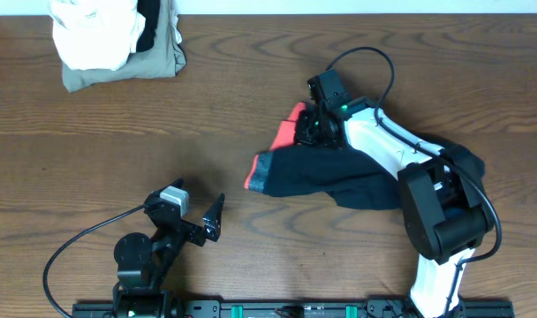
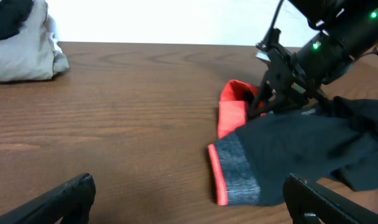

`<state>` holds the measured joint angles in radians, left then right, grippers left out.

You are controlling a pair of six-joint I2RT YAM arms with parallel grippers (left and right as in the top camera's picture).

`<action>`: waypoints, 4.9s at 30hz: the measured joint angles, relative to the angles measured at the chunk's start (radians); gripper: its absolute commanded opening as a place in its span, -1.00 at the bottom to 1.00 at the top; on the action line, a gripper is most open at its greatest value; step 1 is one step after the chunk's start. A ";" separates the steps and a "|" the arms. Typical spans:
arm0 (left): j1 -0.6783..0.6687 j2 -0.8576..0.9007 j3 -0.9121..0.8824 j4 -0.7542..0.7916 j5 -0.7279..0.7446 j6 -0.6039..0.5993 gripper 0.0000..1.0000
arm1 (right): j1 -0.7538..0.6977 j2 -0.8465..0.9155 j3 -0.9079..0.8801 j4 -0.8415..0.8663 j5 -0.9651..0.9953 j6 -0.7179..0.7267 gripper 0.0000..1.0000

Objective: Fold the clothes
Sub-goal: 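Lay the leggings flat, waistband left, with the right gripper, then pull the leg ends rightward to straighten the leggings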

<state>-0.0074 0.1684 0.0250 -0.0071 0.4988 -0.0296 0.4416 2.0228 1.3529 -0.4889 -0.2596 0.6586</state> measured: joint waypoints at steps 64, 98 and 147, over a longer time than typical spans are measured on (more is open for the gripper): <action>0.000 0.001 0.000 0.007 0.045 -0.180 0.96 | -0.063 -0.008 0.110 -0.528 0.326 -0.253 0.41; 0.000 0.002 0.000 0.005 0.045 -0.180 0.96 | -0.131 -0.009 0.242 -0.767 0.594 -0.250 -0.97; 0.000 0.002 0.000 0.012 0.045 -0.277 0.96 | -1.040 -0.010 0.314 -0.805 0.052 -0.369 0.56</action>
<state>-0.0074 0.1703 0.0246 0.0048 0.5434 -0.3069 -0.5983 2.0132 1.6672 -1.2942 -0.2073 0.2901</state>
